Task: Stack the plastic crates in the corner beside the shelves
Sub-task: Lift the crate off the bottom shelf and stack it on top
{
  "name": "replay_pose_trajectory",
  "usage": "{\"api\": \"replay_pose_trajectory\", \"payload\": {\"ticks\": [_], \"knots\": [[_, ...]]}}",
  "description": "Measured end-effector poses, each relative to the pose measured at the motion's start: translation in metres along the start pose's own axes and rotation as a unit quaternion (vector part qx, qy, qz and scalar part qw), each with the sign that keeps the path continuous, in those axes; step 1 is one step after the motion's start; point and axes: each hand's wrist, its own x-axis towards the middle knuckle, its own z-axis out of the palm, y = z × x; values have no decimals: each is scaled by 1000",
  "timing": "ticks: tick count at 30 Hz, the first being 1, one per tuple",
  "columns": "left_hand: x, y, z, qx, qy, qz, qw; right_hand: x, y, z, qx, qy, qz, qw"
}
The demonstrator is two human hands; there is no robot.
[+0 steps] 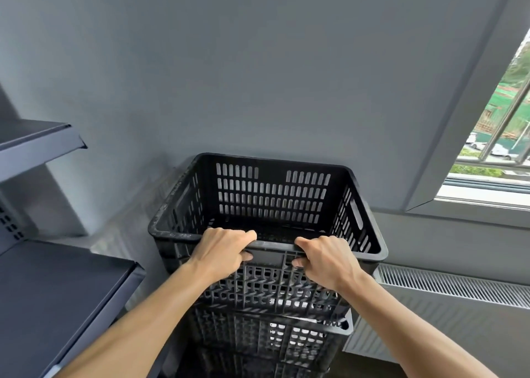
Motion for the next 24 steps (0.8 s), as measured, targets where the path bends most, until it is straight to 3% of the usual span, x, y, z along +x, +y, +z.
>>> {"api": "replay_pose_trajectory", "payload": {"ticks": [10,16,24], "knots": [[-4,-2,3,-34,5,-19,999,3,1,4,-3,-24,33,999],[-15,18,23,-36,73,-134,988,-2,-5,-6,-34,-50,74,995],[-25,-1,18,-66,80,-123,987,-6,-31,-5,-52,-42,79,995]]}}
